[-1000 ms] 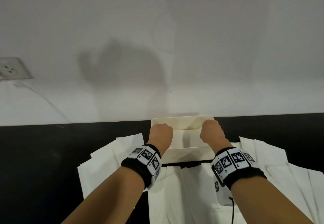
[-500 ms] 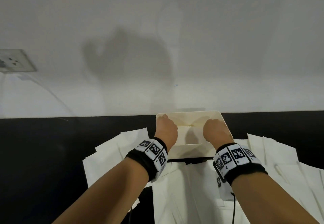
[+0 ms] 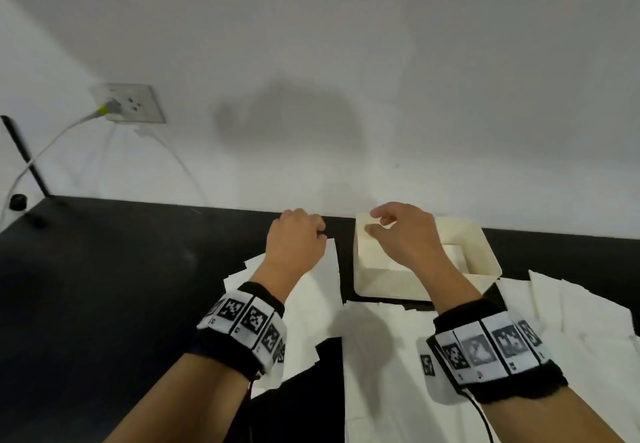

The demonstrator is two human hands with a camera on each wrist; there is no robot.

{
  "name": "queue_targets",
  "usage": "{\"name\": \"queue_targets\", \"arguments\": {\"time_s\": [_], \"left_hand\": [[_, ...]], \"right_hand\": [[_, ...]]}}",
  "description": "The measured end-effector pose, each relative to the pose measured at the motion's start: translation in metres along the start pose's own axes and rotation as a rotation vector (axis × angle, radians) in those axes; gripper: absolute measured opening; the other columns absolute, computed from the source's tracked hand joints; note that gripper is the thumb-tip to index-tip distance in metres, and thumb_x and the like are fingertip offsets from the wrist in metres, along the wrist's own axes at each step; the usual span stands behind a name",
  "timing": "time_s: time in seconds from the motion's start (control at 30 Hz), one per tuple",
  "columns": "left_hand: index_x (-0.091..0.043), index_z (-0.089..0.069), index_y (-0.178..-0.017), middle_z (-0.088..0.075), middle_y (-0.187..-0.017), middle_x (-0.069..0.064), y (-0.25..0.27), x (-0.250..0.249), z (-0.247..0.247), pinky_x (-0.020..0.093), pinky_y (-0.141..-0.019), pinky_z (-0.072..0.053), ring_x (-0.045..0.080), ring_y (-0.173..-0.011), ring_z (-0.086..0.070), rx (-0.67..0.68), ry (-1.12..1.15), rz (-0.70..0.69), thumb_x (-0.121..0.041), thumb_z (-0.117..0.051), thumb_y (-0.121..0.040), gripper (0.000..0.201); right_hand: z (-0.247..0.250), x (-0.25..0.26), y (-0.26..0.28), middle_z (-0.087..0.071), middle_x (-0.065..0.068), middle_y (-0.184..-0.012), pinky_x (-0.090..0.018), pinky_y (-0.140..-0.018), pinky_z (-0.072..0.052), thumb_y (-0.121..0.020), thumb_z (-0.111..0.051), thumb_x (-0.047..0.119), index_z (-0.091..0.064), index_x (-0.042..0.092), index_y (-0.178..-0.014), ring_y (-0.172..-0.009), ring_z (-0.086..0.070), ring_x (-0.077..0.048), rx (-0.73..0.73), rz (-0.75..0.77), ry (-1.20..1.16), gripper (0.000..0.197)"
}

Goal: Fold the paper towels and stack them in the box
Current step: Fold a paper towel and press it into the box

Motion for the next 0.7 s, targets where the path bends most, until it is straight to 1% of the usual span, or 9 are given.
{"name": "queue_targets", "arguments": {"time_s": [0.1,0.17,0.23,0.37,0.43,0.5,0.57,0.6,0.7], "left_hand": [[-0.019,-0.063,-0.115,-0.061,-0.112,0.003,0.029,0.065,-0.008,0.03,-0.086,-0.049,0.019,-0.104,-0.058,0.065,0.161,0.289,-0.029,-0.055,-0.091,0.027],[-0.012,-0.064,-0.106,-0.064,-0.102,0.005,0.051,0.103,-0.02,0.026,-0.075,-0.045,0.019,-0.093,-0.06,0.125,0.199,0.456,-0.03,-0.054,-0.091,0.025],[-0.006,-0.062,-0.093,-0.065,-0.09,0.009,0.073,0.133,-0.035,0.026,-0.067,-0.042,0.02,-0.078,-0.056,0.2,0.225,0.606,-0.028,-0.053,-0.092,0.024],[0.004,-0.057,-0.112,-0.065,-0.11,0.019,0.106,0.161,-0.068,0.024,-0.053,-0.037,0.027,-0.086,-0.063,0.276,0.399,0.85,-0.023,-0.054,-0.088,0.037],[0.005,-0.055,-0.116,-0.064,-0.113,0.02,0.115,0.163,-0.079,0.023,-0.046,-0.036,0.025,-0.079,-0.062,0.271,0.476,0.925,-0.023,-0.056,-0.087,0.041],[0.004,-0.053,-0.119,-0.063,-0.113,0.02,0.119,0.163,-0.087,0.025,-0.048,-0.042,0.024,-0.079,-0.061,0.241,0.558,0.985,-0.024,-0.059,-0.086,0.044],[0.002,-0.05,-0.119,-0.06,-0.113,0.018,0.121,0.162,-0.092,0.031,-0.061,-0.053,0.026,-0.089,-0.062,0.198,0.647,1.047,-0.024,-0.062,-0.084,0.045],[0.001,-0.048,-0.12,-0.058,-0.115,0.017,0.122,0.161,-0.093,0.033,-0.067,-0.054,0.027,-0.092,-0.061,0.182,0.686,1.072,-0.024,-0.064,-0.084,0.047],[0.0,-0.046,-0.123,-0.057,-0.117,0.016,0.121,0.156,-0.096,0.033,-0.073,-0.054,0.027,-0.098,-0.061,0.169,0.752,1.116,-0.025,-0.069,-0.081,0.055]], "right_hand": [[-0.049,0.016,0.021,-0.061,0.004,-0.104,-0.017,-0.084,-0.04,-0.084,-0.067,0.027,-0.065,0.021,-0.112,-0.092,-0.056,-0.011,0.137,-0.038,-0.205,0.028],[-0.09,0.016,0.031,-0.059,0.0,-0.112,-0.024,-0.094,-0.044,-0.085,-0.067,0.027,-0.061,0.019,-0.12,-0.106,-0.056,-0.015,0.275,-0.087,-0.225,0.037],[-0.127,0.009,0.037,-0.055,-0.004,-0.127,-0.03,-0.102,-0.042,-0.087,-0.065,0.026,-0.054,0.016,-0.128,-0.118,-0.053,-0.02,0.38,-0.144,-0.2,0.044],[-0.164,-0.009,0.039,-0.049,-0.007,-0.138,-0.032,-0.104,-0.04,-0.088,-0.063,0.023,-0.051,0.012,-0.132,-0.125,-0.048,-0.023,0.415,-0.265,-0.207,0.048],[-0.173,-0.013,0.038,-0.049,-0.008,-0.138,-0.036,-0.106,-0.041,-0.088,-0.061,0.022,-0.05,0.009,-0.134,-0.125,-0.048,-0.025,0.43,-0.298,-0.195,0.049],[-0.18,-0.014,0.035,-0.049,-0.009,-0.138,-0.038,-0.105,-0.042,-0.088,-0.061,0.021,-0.048,0.007,-0.135,-0.124,-0.049,-0.026,0.438,-0.309,-0.196,0.05],[-0.185,-0.012,0.031,-0.051,-0.01,-0.136,-0.038,-0.104,-0.043,-0.088,-0.061,0.02,-0.048,0.006,-0.134,-0.123,-0.051,-0.026,0.442,-0.313,-0.202,0.05],[-0.188,-0.011,0.03,-0.053,-0.01,-0.132,-0.038,-0.103,-0.044,-0.088,-0.061,0.02,-0.05,0.004,-0.132,-0.12,-0.052,-0.027,0.448,-0.317,-0.206,0.048],[-0.195,-0.006,0.029,-0.059,-0.011,-0.11,-0.038,-0.098,-0.049,-0.087,-0.063,0.021,-0.06,0.003,-0.115,-0.11,-0.058,-0.027,0.466,-0.325,-0.192,0.034]]}}
Point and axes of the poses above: each hand's wrist, its own y-axis away from the middle knuckle, its own z-axis out of the back of the hand, x = y × z, the point moved 8 cm from there along -y, towards the middle knuckle
